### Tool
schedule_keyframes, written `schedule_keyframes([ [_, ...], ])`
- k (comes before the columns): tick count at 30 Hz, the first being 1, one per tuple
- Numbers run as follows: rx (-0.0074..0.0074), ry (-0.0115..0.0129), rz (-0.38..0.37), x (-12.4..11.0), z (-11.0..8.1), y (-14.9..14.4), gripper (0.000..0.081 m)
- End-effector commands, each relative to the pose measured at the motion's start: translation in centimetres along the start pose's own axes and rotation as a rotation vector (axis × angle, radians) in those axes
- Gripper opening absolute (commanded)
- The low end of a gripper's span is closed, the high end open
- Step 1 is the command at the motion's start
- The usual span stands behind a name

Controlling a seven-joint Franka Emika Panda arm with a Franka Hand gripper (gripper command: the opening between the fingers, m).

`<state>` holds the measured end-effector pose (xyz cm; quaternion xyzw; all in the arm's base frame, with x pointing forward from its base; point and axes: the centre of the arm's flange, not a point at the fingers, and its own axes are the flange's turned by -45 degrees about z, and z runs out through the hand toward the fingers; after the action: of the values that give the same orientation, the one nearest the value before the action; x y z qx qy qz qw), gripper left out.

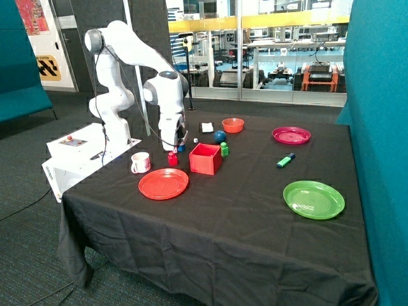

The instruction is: Put the ball in the red pot

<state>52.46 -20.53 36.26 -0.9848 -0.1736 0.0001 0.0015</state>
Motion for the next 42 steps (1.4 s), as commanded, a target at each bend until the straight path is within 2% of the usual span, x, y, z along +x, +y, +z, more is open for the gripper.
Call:
schedule_keyframes([
  [1, -0.0031, -0.0003, -0.037, 1.6, -0.6, -3.1, 0.0808],
  [3, -0.0031, -0.0004, -0.065, 2.0, -0.7, -3.8, 0.0808],
  [10, -0.0031, -0.0004, -0.087, 2.8, -1.3, -5.9, 0.0808],
  [18, -0.0031, -0.0004, -0.077, 2.8, -3.1, -8.3, 0.0808],
  [25, -0.0031, -0.0004, -0.083, 3.8, -4.2, -10.4, 0.0808],
  [42, -0.0030, -0.0005, -0.167, 8.3, -3.2, -17.1, 0.0803],
])
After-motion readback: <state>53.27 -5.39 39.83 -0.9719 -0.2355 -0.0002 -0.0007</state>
